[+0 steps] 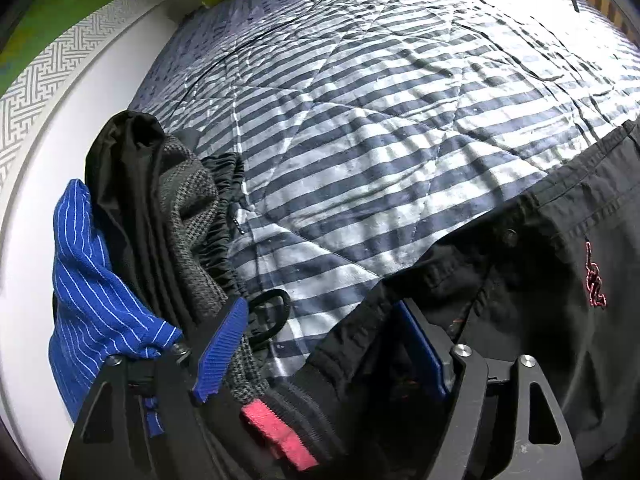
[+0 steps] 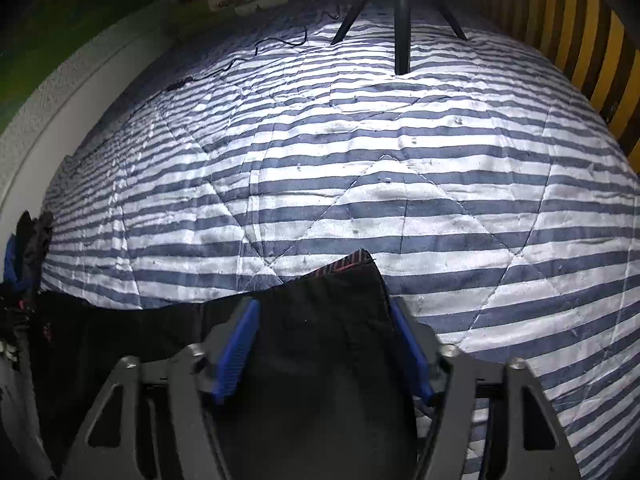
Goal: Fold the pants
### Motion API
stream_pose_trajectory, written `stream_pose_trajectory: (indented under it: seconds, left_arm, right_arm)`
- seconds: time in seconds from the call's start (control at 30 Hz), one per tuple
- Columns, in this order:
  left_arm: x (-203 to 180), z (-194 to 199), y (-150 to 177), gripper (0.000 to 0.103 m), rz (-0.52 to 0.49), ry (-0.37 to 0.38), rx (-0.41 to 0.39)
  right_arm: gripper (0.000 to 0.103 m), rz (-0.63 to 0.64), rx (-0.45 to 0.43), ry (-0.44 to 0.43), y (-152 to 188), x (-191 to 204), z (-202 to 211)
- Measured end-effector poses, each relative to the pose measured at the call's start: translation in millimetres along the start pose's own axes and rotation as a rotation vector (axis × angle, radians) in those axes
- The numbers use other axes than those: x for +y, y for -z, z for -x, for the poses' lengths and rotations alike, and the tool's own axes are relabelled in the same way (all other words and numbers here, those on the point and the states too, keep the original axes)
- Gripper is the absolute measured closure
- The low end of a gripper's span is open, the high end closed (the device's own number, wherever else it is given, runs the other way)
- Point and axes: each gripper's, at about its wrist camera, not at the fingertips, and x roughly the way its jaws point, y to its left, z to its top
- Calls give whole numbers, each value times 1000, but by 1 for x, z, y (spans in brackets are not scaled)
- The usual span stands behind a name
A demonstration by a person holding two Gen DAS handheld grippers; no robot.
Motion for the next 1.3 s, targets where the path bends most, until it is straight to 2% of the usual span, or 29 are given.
stream_pose_trajectory:
  seconds: [0.07,0.1,0.13,0.17,0.2,0.27,0.3,0.37,0.47,0.53,0.63,0.7,0.73,0.77,0.8,0.87,1.0,1.17,1.3]
  left_arm:
    - [-1,2,2,45,25,2,19]
    - [-1,4,2,51,34,3,27]
    - [-2,5,2,64,37,25,35]
    - [-3,7,1,69,38,42,36]
    - [-3,10,-2,69,40,32,26]
    - [-1,15,-8,64,41,7,-11]
    - [2,15,-13,61,51,29,-10]
    - [5,10,-20,41,58,95,13]
    - [2,-4,-26,25,17,134,66]
    - [6,-14,-25,21,17,143,90]
    - [12,-18,-23,22,43,186,88]
    - [13,-16,-20,39,39,213,86]
    - [12,-15,-18,59,45,234,91]
    - [12,-13,-16,71,59,240,97]
    - [10,-10,-14,73,59,217,98]
    - [5,-4,-10,82,55,167,98]
    - [-7,15,-1,89,26,78,81]
    - [-4,45,14,95,55,95,47]
    - [-6,82,37,96,63,74,-7]
  right_arm:
    - [82,-14,1,18,-1,-4,3]
    - [87,-35,-2,16,-1,-9,5]
    - [94,-47,-5,25,-1,-12,7]
    - [95,-55,-8,26,-1,-15,9]
    - [97,-59,-11,18,-1,-16,11]
    - [98,-39,-17,31,0,-13,13]
    - [99,-33,-15,37,-1,-11,13]
    - [100,-18,-14,50,-1,-7,12]
    - [100,-5,-11,58,-3,-5,13]
    - [100,1,-2,61,-4,-5,12]
    - [100,10,10,76,-6,-4,9]
    - [100,19,9,90,-5,-1,8]
    - [100,20,7,95,-5,0,8]
    - [100,18,4,98,-4,0,8]
    - [100,9,0,97,-3,-1,8]
    - [101,-18,-9,93,-3,-2,10]
    - [101,-21,-35,110,-2,3,21]
    - [101,-49,-99,98,0,8,52]
    - [101,-47,-144,94,12,13,94]
